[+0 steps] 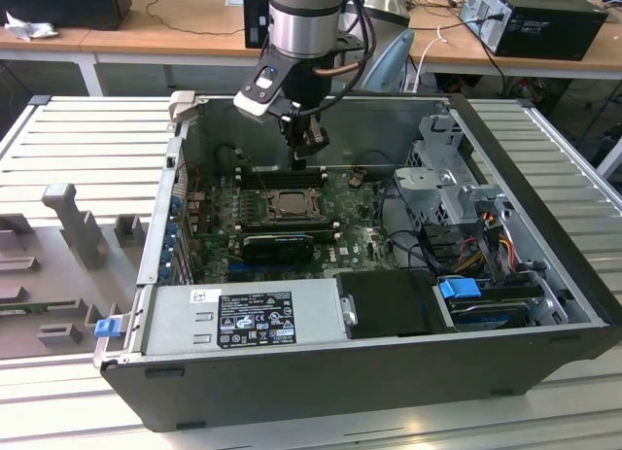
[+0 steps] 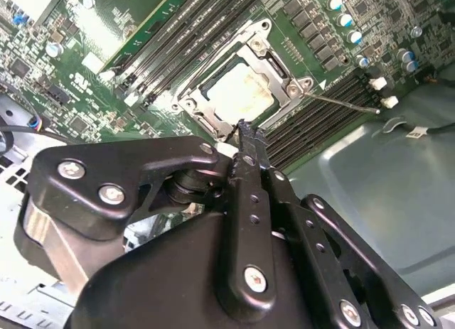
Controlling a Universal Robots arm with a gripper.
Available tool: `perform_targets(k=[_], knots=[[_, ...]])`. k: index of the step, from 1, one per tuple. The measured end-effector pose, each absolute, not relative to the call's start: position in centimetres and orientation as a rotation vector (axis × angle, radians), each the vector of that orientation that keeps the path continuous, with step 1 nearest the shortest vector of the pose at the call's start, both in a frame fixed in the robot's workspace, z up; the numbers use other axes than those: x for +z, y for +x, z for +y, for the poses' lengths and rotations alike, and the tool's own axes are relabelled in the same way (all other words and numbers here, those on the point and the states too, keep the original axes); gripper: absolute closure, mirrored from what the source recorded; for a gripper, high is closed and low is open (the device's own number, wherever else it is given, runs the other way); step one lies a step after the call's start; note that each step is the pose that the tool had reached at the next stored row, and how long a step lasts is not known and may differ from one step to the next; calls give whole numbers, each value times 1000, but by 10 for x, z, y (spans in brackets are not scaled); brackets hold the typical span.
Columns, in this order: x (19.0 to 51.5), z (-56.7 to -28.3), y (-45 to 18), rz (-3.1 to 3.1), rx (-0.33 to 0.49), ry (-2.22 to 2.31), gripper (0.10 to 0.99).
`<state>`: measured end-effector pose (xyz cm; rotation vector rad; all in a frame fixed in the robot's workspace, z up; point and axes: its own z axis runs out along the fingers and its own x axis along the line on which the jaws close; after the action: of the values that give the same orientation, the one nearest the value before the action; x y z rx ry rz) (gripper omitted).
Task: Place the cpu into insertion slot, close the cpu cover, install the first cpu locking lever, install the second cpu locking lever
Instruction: 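Install the first cpu locking lever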
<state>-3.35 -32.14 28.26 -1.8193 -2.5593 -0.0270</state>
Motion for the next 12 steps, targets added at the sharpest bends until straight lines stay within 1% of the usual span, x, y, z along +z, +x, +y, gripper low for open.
perform_targets(k=[12], knots=[[283,-321,-34,-2648,-27,-1685,980]])
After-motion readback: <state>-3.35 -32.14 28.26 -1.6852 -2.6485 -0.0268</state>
